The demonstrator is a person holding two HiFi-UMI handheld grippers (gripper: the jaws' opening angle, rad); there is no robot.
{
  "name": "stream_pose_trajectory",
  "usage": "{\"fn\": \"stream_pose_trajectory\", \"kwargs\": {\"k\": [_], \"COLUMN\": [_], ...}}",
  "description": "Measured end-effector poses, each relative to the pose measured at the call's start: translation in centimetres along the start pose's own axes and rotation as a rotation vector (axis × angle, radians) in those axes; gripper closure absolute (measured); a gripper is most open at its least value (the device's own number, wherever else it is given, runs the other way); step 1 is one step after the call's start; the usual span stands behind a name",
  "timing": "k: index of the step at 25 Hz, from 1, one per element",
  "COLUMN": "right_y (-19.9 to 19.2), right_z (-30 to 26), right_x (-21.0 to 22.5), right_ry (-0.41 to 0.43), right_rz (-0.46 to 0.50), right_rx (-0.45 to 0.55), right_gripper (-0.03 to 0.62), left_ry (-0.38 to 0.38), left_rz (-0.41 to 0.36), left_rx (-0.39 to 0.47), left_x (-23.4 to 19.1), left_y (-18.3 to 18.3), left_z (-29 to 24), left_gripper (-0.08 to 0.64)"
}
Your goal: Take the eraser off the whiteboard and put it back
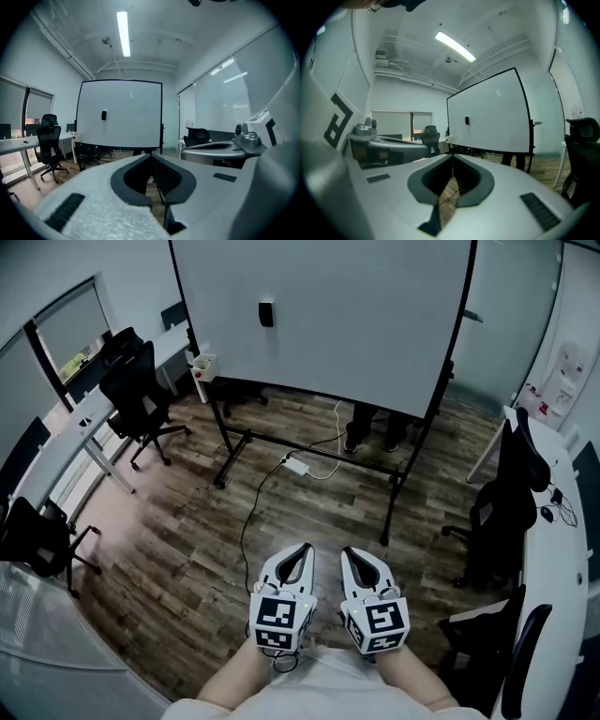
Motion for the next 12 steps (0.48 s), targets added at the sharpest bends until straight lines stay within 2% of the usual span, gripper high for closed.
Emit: {"fn": "stream_pose_trajectory", "kwargs": {"k": [6, 12], "right_y": [-0.5, 0.1], "right_z": [-2.2, -8.3], "right_x": [-0.4, -1.0], "right_ry": [0.018, 0.006], "right_rz": [0.016, 0.014], "right_rx": [-0.022, -0.031], "right_gripper": [0.565, 0.565], "left_ry": [-0.005, -0.016], "left_rz": [0.021, 0.005], "left_rx": [-0.010, -0.015], "left_x": [-1.4, -7.0], "left_y": [-0.2, 0.5], "left_z": [-1.5, -4.0], "left_gripper": [0.543, 0.543]}}
Point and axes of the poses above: the fingertips, and each gripper's own axes: z backward along the fingers, x to its right, y out of its top, the point moved 3 cm from there along z, backward along the fingers, and after that the axes turned 6 degrees about z, right-handed, at the moved point
